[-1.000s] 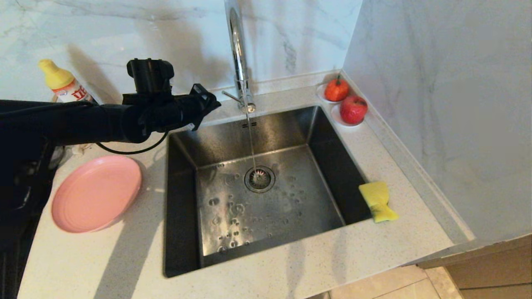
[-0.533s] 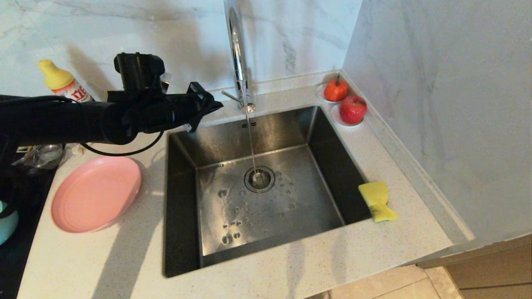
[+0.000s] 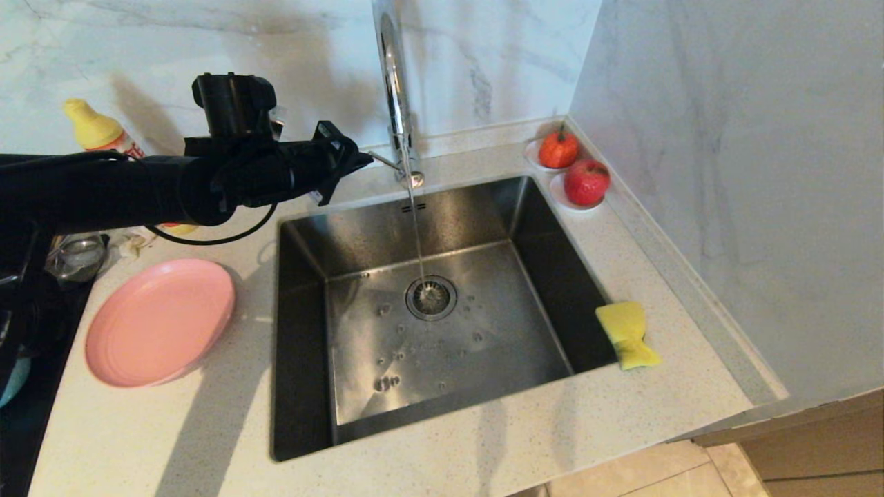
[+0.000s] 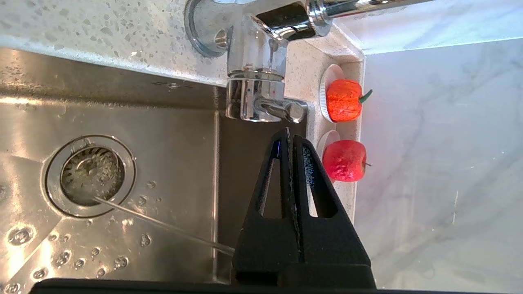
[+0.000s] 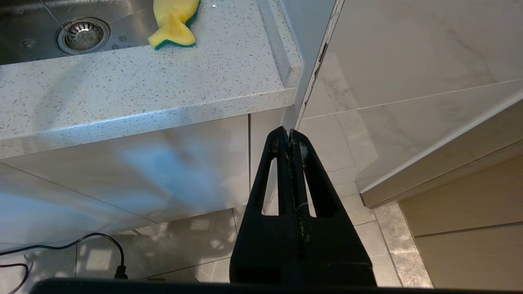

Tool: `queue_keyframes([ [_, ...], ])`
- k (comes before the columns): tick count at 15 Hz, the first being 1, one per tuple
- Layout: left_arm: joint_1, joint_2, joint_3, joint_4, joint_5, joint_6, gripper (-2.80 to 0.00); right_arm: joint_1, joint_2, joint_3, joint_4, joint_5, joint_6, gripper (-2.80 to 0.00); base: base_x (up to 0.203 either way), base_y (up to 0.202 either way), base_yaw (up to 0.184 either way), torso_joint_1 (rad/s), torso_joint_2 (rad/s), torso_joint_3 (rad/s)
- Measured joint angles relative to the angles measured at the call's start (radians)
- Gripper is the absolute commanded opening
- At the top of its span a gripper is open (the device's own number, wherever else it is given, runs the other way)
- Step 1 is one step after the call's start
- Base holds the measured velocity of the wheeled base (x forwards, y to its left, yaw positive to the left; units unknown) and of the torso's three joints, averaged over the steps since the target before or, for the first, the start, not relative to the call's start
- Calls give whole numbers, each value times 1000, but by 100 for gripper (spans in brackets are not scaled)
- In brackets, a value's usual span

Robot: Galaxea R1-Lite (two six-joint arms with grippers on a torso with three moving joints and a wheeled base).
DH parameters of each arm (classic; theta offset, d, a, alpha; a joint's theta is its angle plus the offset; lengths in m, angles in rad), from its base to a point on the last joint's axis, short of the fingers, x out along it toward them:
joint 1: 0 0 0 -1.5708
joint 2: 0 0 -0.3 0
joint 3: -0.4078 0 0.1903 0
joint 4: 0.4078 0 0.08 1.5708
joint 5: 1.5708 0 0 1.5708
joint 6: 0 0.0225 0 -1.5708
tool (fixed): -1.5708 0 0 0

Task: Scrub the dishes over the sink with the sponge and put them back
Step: Turn off the faucet

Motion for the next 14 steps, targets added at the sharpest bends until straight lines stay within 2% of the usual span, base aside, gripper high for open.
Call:
queue_keyframes([
  [4, -1, 42, -45, 1, -3, -2, -280, 0, 0, 0, 0, 0, 0, -280, 0, 0, 0, 0, 0, 0],
  [7, -3, 67, -82, 1, -3, -27, -280, 0, 0, 0, 0, 0, 0, -280, 0, 0, 0, 0, 0, 0],
  [14, -5, 107, -95, -53, 5, -29, -280, 0, 0, 0, 0, 0, 0, -280, 0, 0, 0, 0, 0, 0],
])
